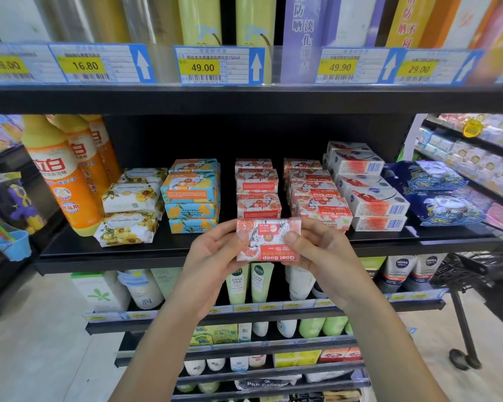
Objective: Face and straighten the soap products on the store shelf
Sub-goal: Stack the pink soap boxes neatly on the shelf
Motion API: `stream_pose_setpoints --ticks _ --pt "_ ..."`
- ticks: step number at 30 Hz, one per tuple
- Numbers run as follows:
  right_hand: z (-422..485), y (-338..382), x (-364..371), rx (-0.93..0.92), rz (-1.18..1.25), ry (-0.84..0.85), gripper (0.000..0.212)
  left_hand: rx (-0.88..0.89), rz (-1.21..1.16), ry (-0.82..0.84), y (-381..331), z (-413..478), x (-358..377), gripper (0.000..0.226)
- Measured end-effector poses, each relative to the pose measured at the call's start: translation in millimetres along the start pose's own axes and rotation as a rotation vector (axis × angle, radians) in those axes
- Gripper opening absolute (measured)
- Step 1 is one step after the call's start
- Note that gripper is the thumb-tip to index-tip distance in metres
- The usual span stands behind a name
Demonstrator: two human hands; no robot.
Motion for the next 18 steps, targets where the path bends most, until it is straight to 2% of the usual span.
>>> stream_pose_setpoints --ticks 10,15,18 --pt "-18.1 28.6 0.9 -0.254 -0.147 0.036 0.044 -0.092 -0.093 0.053 0.9 -3.2 8.9 0.059" --pt "-19.4 30.2 1.9 -0.253 -0.158 0.052 0.044 -0.073 -0.095 0.015 -2.4 -2.7 10.4 0.049" --pt "-17.8 26.3 0.7 -0.216 -0.136 0.058 0.051 -0.046 -0.109 -0.007 -5.1 -3.2 12.0 0.046"
Point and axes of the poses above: each hand's wrist, its own z-axis towards the middle knuckle, its own x-axis out of the palm, y = z × x, the point moved 10 cm from there along z, towards the middle knuckle, and after that the axes turned 12 degrees about x, right-handed, at the moved point
